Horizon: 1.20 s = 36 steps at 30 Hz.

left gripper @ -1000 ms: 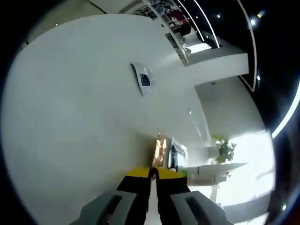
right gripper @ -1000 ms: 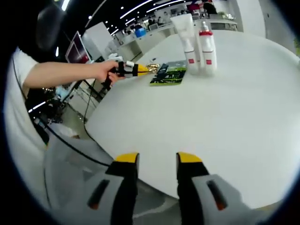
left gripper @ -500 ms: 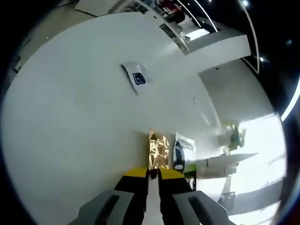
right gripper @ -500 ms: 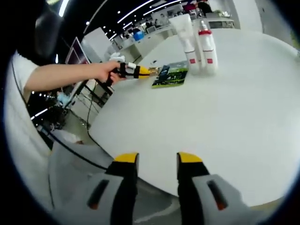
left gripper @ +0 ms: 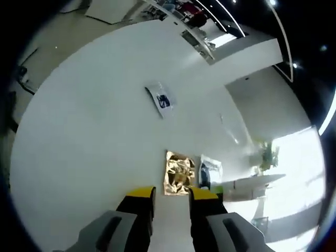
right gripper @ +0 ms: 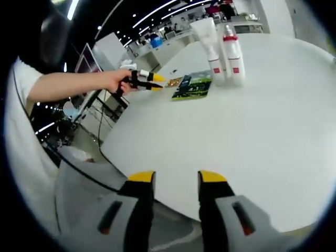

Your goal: Arrange the skincare products in the storage area until every visible bottle or jar stands upright without overlapping.

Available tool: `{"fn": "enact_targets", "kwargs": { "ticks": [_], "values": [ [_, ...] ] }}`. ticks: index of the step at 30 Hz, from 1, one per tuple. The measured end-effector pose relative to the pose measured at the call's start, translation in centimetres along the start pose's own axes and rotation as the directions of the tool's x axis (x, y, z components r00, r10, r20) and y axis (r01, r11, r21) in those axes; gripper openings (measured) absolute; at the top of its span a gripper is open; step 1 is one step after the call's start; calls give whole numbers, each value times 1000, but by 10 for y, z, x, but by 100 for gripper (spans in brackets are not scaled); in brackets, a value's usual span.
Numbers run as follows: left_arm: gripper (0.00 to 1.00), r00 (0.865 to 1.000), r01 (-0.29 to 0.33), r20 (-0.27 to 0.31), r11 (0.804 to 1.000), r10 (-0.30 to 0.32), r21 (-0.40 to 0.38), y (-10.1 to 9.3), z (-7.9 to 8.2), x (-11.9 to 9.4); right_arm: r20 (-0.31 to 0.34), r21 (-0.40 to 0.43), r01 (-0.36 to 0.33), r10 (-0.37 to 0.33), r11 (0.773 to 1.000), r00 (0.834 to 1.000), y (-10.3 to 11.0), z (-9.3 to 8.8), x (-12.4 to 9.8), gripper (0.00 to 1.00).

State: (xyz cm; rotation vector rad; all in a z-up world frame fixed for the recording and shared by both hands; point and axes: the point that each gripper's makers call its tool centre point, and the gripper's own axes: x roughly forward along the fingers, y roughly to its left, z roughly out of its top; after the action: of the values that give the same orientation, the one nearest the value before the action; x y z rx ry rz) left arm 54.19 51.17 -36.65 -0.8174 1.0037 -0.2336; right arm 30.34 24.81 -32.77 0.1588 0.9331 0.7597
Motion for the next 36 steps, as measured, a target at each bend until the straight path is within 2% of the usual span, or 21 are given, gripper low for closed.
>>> {"fn": "enact_targets", "kwargs": {
  "ticks": [2,5,6,7,9,12,14,15,16,18,20,21,23,25,26,28,31,33,34,35,36],
  "values": [
    [27,999,-7,38,1000,6,12,0,11,-6,5,1,-2,2,1000,1000,0,0,1,34],
    [32,989,-27,150,991,7,131,-2,42,-7,13,0,1,-1,1000,1000,-2,1,3,34],
    [33,987,-39,163,985,11,169,-4,49,-6,14,4,2,-2,1000,1000,-2,1,3,34],
    [33,988,-40,154,966,0,256,-10,54,-3,16,8,3,-3,1000,1000,-3,1,3,34],
    [36,992,-31,125,948,-9,316,-20,57,3,21,11,4,-4,1000,1000,-4,2,2,34],
    [55,992,-89,122,911,43,403,-21,72,14,25,25,7,-8,1000,1000,-8,3,2,34],
    [62,990,-130,111,858,86,497,-20,84,23,32,40,16,-18,999,999,-12,4,2,34],
    [63,988,-153,101,823,116,548,-18,87,26,34,47,20,-21,999,999,-14,4,2,34],
    [64,980,-194,92,745,176,638,-15,94,30,37,57,23,-25,998,999,-16,5,2,34],
    [68,975,-199,79,666,207,719,-14,106,39,37,69,24,-27,997,999,-18,4,3,34],
    [69,975,-202,92,630,202,750,-18,120,45,36,79,23,-26,997,999,-19,4,4,34],
    [68,976,-202,95,640,198,742,-18,123,48,37,81,24,-27,996,999,-20,4,4,34],
    [68,974,-204,91,633,207,747,-16,129,52,37,91,25,-29,996,999,-21,4,4,34],
    [66,970,-211,84,613,230,762,-10,131,55,36,97,27,-31,995,999,-22,4,4,35],
    [65,964,-205,62,575,258,792,-3,131,58,44,100,32,-37,994,998,-24,5,4,35],
    [63,963,-184,34,560,267,808,3,128,65,40,102,29,-33,994,999,-24,5,5,35],
    [59,962,-182,29,558,271,810,4,127,68,35,101,25,-28,995,999,-23,4,6,35],
    [58,954,-168,6,516,301,840,13,123,72,29,100,13,-16,995,999,-22,2,8,35],
    [56,967,-157,30,503,251,850,5,129,75,26,101,12,-15,995,1000,-22,1,9,35],
    [56,960,-172,19,535,279,827,8,128,73,23,102,11,-13,995,1000,-22,1,9,35],
    [54,961,-173,24,529,277,830,7,129,74,23,102,11,-13,995,1000,-22,1,9,35]
  ]
}}
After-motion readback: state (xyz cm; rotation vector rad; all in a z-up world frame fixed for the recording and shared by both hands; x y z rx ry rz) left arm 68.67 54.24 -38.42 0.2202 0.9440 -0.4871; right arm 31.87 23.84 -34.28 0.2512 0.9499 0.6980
